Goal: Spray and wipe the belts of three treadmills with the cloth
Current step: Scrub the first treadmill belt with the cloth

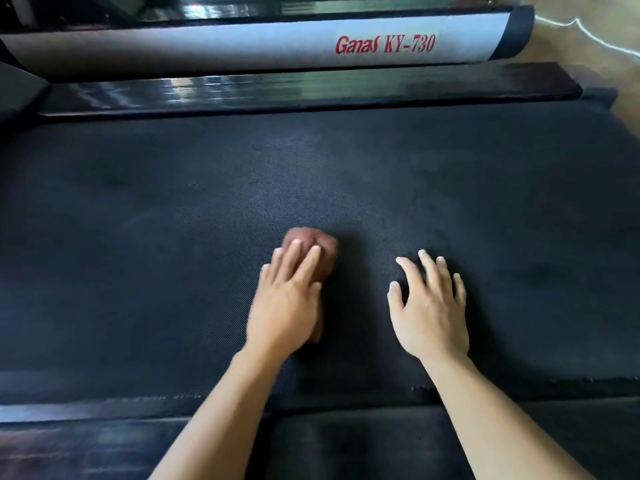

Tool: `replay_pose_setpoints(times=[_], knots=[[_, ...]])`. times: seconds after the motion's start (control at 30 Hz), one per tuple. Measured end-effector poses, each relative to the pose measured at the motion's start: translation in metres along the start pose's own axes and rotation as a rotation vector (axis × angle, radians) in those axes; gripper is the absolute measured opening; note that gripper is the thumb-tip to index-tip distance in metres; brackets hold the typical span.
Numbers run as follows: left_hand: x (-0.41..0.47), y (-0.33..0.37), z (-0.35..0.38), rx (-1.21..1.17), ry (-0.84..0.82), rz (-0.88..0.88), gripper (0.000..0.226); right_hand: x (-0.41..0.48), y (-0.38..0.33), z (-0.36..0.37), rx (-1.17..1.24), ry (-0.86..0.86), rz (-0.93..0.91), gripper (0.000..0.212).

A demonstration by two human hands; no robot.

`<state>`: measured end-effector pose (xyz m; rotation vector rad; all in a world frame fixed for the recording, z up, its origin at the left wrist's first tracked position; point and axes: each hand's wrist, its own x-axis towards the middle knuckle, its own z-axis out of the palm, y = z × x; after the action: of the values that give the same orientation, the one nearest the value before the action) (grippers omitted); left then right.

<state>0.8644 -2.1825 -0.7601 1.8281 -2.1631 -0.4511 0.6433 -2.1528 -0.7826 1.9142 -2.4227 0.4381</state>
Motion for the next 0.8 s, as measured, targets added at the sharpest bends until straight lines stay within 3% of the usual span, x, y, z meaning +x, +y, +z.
replay_pose_setpoints(times=[0.17,0.3,0.47,0.6,0.8], knots=[[0.017,-0.074,-0.034,-0.015,0.102,-0.298,0.057,0.000,-0.002,-0.001,0.004,0.017,-0.009,0.050],[0.064,-0.073,-0.040,0.003,0.108,-0.384,0.057,0.000,-0.003,-0.001,0.003,0.010,-0.005,0.051],[0.084,-0.012,-0.008,0.079,0.043,-0.177,0.060,0.000,-0.002,0.000,-0.005,-0.016,0.008,0.045],[0.039,0.043,0.020,0.082,0.000,0.039,0.059,0.001,-0.001,0.000,-0.009,-0.040,0.009,0.044],[-0.045,0.014,0.010,0.081,0.004,0.042,0.059,0.000,0.000,0.000,0.006,-0.008,0.001,0.044]])
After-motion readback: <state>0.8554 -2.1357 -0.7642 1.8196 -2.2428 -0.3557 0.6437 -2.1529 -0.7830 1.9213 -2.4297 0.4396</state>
